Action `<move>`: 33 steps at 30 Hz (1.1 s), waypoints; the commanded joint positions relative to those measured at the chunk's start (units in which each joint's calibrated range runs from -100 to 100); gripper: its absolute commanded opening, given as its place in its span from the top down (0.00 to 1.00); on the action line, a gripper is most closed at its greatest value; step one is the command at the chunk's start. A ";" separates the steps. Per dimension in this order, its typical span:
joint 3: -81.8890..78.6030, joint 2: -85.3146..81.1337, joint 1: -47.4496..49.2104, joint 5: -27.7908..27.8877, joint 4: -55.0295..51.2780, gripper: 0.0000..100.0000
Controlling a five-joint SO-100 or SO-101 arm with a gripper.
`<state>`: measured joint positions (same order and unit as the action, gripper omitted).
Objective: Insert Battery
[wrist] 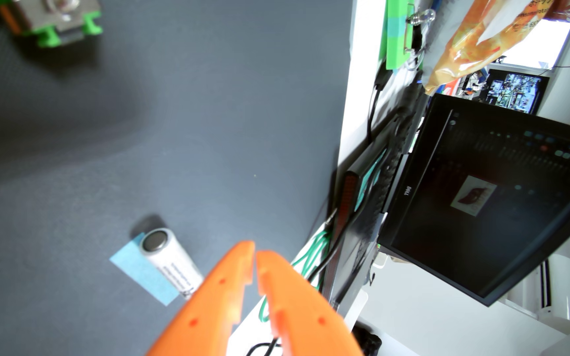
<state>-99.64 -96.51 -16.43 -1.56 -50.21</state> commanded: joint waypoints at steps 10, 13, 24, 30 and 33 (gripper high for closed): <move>20.17 -0.16 3.56 0.84 -13.47 0.99; 20.26 -0.16 4.50 1.76 -13.47 0.99; 25.21 9.34 4.50 2.74 -14.06 0.99; 36.29 24.85 3.44 2.85 -14.31 0.99; 42.41 32.02 3.56 3.21 -17.11 0.99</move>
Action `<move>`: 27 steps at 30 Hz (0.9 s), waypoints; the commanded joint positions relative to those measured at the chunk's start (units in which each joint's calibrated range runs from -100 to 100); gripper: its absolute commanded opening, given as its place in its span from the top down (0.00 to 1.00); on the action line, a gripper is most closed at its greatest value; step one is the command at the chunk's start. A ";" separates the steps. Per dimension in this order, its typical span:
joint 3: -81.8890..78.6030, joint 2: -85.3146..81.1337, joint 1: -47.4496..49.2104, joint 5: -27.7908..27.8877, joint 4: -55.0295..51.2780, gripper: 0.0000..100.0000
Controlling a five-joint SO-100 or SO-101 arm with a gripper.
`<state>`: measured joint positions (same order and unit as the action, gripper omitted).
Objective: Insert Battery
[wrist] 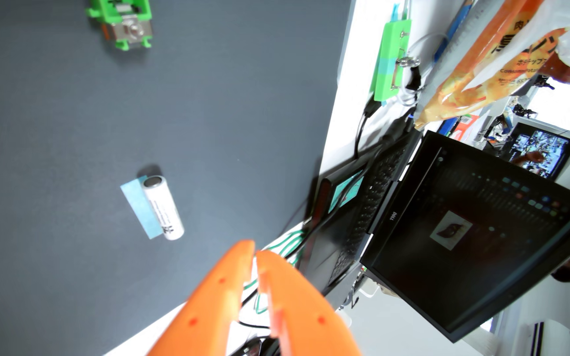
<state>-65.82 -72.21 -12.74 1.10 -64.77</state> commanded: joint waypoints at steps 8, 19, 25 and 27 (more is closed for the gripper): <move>21.83 22.90 -0.36 1.32 -12.37 0.99; 23.36 33.49 -6.27 3.28 -11.69 0.99; 30.66 41.24 -11.34 4.51 -12.37 0.98; 33.36 43.91 -13.12 5.24 -12.62 0.98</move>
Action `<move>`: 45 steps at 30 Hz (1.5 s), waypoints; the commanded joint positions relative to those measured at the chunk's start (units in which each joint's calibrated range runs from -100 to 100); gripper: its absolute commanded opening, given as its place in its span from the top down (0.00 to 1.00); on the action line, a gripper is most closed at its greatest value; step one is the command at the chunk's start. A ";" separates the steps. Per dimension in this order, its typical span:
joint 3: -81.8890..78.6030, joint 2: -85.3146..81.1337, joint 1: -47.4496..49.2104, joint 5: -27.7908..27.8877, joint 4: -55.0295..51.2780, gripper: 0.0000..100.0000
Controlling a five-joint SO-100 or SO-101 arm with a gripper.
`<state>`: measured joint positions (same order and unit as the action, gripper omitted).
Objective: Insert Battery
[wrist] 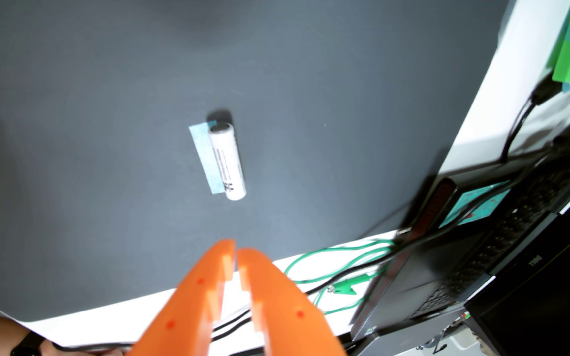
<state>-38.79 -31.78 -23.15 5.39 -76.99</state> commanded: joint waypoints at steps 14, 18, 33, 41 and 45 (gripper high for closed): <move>9.30 10.65 -5.19 9.70 -0.24 0.98; 8.58 11.06 -5.43 10.32 0.53 0.98; 2.81 11.23 -8.73 9.90 10.43 0.98; 0.29 11.23 -8.38 7.84 13.40 0.98; 0.20 11.31 -8.38 7.84 12.89 0.98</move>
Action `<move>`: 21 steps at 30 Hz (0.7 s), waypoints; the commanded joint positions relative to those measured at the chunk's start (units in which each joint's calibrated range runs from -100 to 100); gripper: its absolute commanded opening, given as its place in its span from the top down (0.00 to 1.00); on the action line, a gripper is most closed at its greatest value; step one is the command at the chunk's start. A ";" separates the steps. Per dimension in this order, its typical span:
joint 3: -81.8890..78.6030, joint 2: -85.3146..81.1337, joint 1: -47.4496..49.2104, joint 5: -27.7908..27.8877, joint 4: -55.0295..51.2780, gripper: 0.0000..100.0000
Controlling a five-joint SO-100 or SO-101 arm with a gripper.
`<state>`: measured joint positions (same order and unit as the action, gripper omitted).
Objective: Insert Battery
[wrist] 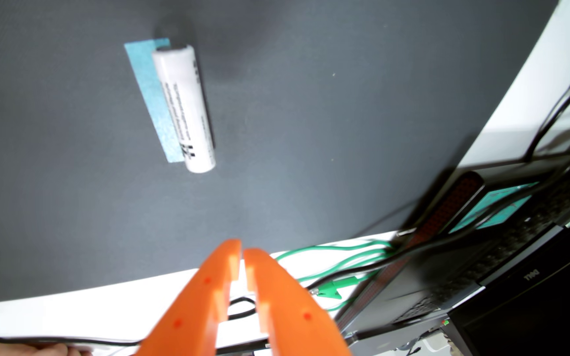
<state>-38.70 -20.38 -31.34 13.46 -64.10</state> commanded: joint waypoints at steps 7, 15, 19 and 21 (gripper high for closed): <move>-0.07 -0.08 -0.42 -0.59 -0.34 0.98; -2.95 -0.17 -0.07 -0.43 -0.34 0.93; -3.22 -0.17 -0.07 -0.43 -0.34 0.93; -3.49 -0.17 -0.07 -0.38 -0.34 0.93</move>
<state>-42.22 -20.38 -31.42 13.05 -64.10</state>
